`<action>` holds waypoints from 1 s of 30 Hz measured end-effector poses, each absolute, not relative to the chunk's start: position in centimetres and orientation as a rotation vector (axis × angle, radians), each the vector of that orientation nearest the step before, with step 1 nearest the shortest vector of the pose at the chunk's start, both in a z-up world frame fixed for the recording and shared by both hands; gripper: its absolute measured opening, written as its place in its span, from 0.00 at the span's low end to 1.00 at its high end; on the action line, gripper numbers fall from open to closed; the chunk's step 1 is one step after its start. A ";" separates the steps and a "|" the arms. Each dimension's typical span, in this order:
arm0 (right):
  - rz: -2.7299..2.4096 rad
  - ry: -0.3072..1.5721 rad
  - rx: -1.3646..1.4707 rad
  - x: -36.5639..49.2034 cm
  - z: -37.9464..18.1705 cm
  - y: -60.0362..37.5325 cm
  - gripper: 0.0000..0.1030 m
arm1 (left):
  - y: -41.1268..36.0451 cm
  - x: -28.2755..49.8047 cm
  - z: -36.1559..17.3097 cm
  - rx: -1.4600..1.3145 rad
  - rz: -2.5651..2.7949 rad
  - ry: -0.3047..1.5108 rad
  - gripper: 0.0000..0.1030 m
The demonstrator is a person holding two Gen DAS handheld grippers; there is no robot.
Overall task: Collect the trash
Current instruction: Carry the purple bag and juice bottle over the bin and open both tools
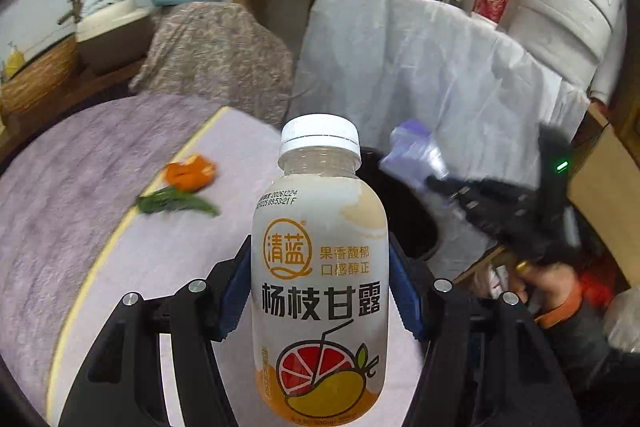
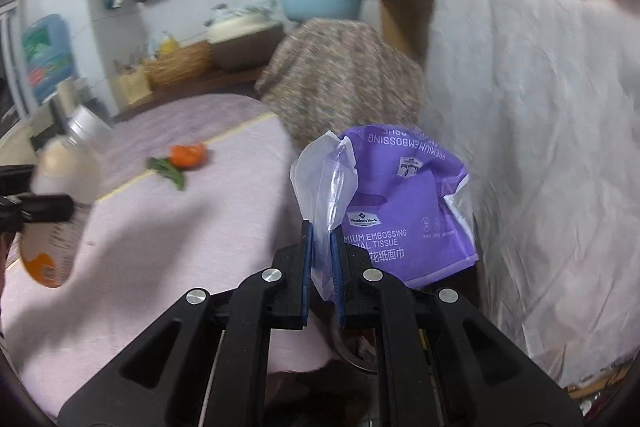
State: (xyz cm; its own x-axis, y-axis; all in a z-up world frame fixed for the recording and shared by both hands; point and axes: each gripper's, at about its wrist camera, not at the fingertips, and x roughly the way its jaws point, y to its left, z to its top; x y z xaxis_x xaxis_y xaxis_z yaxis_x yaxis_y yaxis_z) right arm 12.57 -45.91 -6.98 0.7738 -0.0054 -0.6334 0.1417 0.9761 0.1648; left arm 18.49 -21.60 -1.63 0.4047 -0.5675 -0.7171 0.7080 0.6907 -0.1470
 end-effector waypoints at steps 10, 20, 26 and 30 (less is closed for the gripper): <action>-0.150 0.828 0.445 14.4 -17.9 -51.9 0.36 | -32.7 20.0 -3.8 0.198 -0.861 0.842 0.59; -0.358 0.805 0.442 9.9 -20.4 -55.8 0.54 | -41.1 21.4 -9.0 0.307 -0.832 0.928 0.59; -0.423 0.811 0.441 8.2 -21.2 -57.9 0.57 | -43.8 22.4 -12.5 0.317 -0.805 1.029 0.59; -0.440 0.815 0.442 7.6 -21.4 -58.4 0.59 | -44.7 22.4 -13.8 0.330 -0.798 1.074 0.60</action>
State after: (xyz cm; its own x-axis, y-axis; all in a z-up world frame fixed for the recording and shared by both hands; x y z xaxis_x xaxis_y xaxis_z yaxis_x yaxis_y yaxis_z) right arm 7.61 -58.41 -21.37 0.6075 -0.2018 -0.7683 0.5317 0.8219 0.2045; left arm 22.41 -44.68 -13.80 0.2379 -0.4176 -0.8769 0.7192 0.6826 -0.1299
